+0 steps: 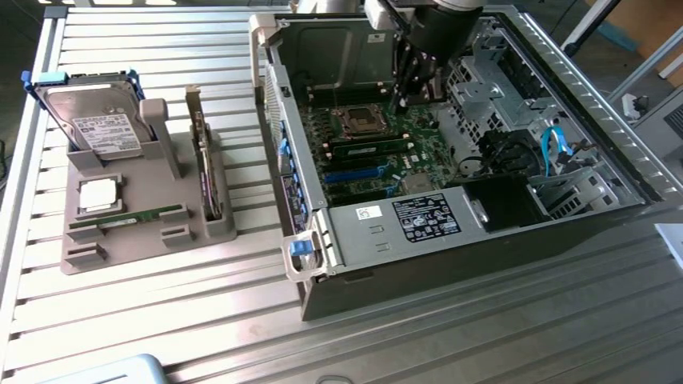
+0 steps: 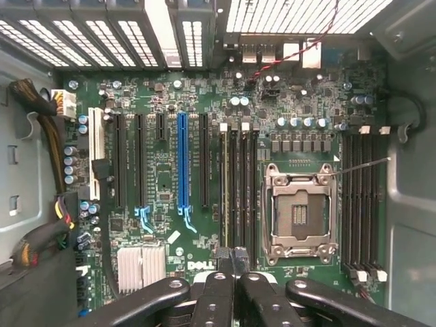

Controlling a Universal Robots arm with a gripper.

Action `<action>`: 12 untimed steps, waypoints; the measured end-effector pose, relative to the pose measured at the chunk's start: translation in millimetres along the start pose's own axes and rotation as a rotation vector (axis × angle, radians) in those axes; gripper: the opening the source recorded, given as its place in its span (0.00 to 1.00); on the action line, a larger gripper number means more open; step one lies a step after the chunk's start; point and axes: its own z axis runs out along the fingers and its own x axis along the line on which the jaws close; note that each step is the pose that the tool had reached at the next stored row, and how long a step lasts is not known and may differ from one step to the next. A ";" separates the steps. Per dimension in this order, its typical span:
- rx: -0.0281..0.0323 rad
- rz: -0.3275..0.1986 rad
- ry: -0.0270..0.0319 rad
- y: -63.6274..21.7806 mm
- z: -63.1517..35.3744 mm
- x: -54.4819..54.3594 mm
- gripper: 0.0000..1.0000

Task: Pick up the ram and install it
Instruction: 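Press down the ram until it locks into place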

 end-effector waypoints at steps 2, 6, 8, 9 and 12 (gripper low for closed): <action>0.0000 0.000 -0.0001 0.0 3.6 0.1 0.10; 0.0001 0.000 -0.0001 -0.1 11.1 0.5 0.10; 0.0001 0.000 -0.0001 -0.1 14.9 0.7 0.10; 0.0000 0.000 0.0000 -0.2 17.5 0.8 0.10; 0.0000 0.000 -0.0001 -0.2 23.6 1.0 0.10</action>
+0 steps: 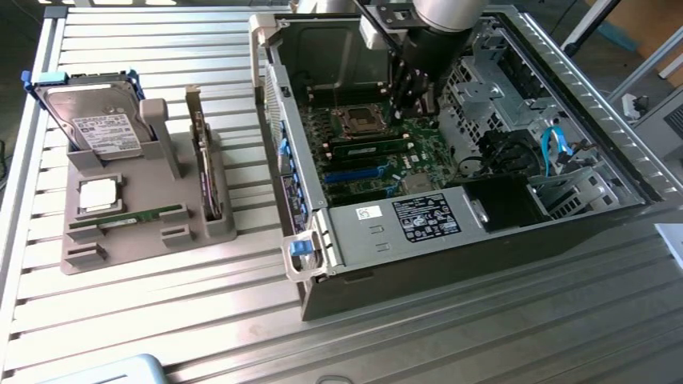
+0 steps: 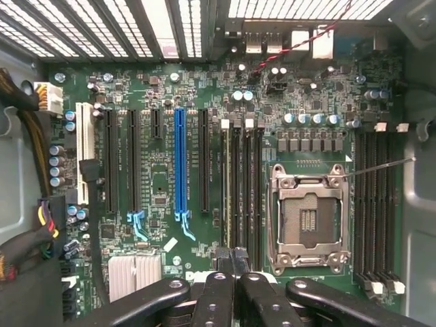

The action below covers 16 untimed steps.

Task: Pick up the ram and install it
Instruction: 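Press down the ram until it locks into place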

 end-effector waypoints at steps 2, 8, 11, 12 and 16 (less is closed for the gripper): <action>0.0000 0.000 0.0001 0.0 4.4 0.2 0.10; 0.0000 0.000 0.0000 -0.2 17.6 0.8 0.10; 0.0000 0.000 0.0000 -0.3 22.3 1.0 0.10; 0.0000 0.000 0.0000 -0.3 23.8 1.0 0.10; 0.0000 0.000 0.0001 -0.3 28.1 1.3 0.10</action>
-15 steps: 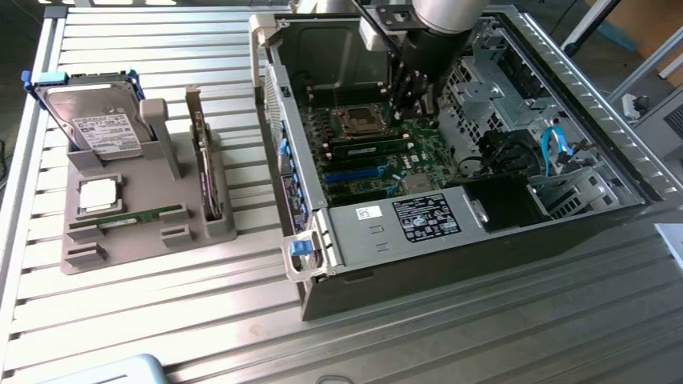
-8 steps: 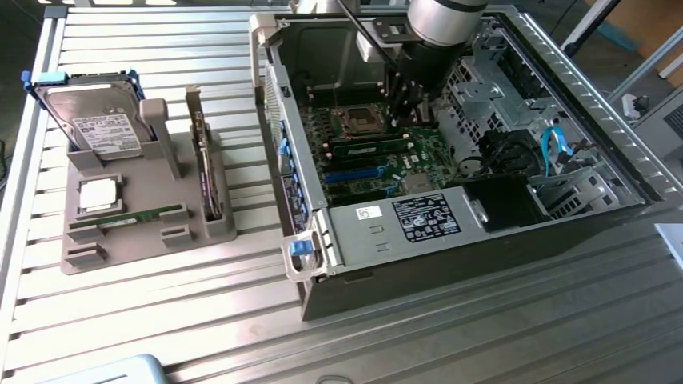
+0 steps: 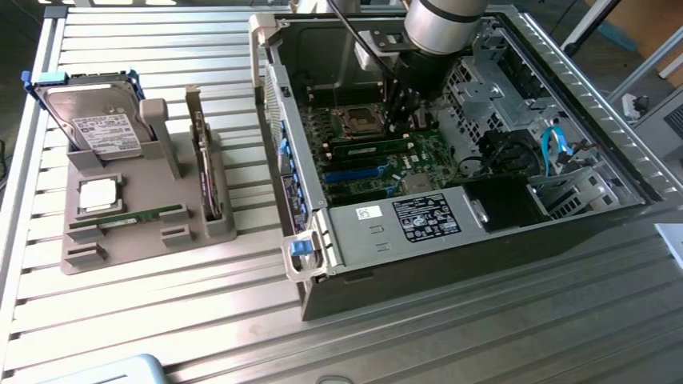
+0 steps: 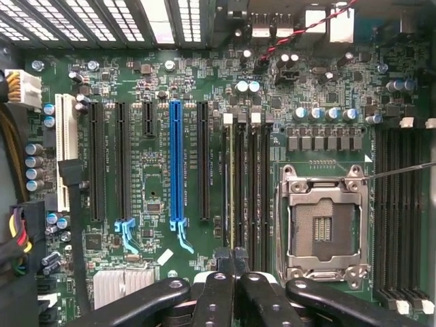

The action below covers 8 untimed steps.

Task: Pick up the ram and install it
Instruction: 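Press down the ram until it locks into place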

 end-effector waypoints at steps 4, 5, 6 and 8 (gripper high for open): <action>0.0000 0.000 0.0000 0.0 0.0 0.0 0.10; 0.0000 0.000 -0.0001 0.0 0.0 0.0 0.10; 0.0000 0.000 -0.0002 -0.3 0.0 0.0 0.10; 0.0000 0.000 -0.0003 -2.3 0.1 0.0 0.10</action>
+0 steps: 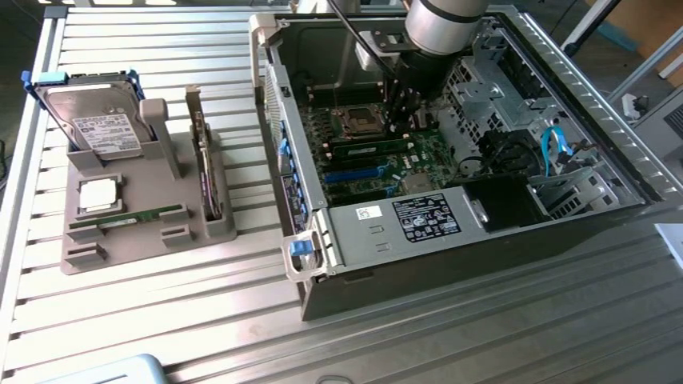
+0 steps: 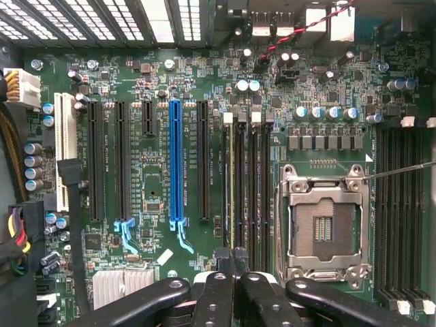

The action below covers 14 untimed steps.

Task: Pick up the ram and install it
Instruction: 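Press down the ram until it locks into place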

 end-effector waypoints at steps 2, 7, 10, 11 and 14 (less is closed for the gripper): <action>0.0000 0.000 0.0001 -2.2 -0.1 0.0 0.10; -0.0005 0.000 0.0001 -9.2 -0.1 -0.1 0.10; -0.0020 0.000 0.0001 -14.1 -0.2 -0.2 0.10; -0.0026 0.000 0.0001 -15.9 -0.2 -0.2 0.10; -0.0043 0.000 0.0002 -20.6 -0.3 -0.3 0.10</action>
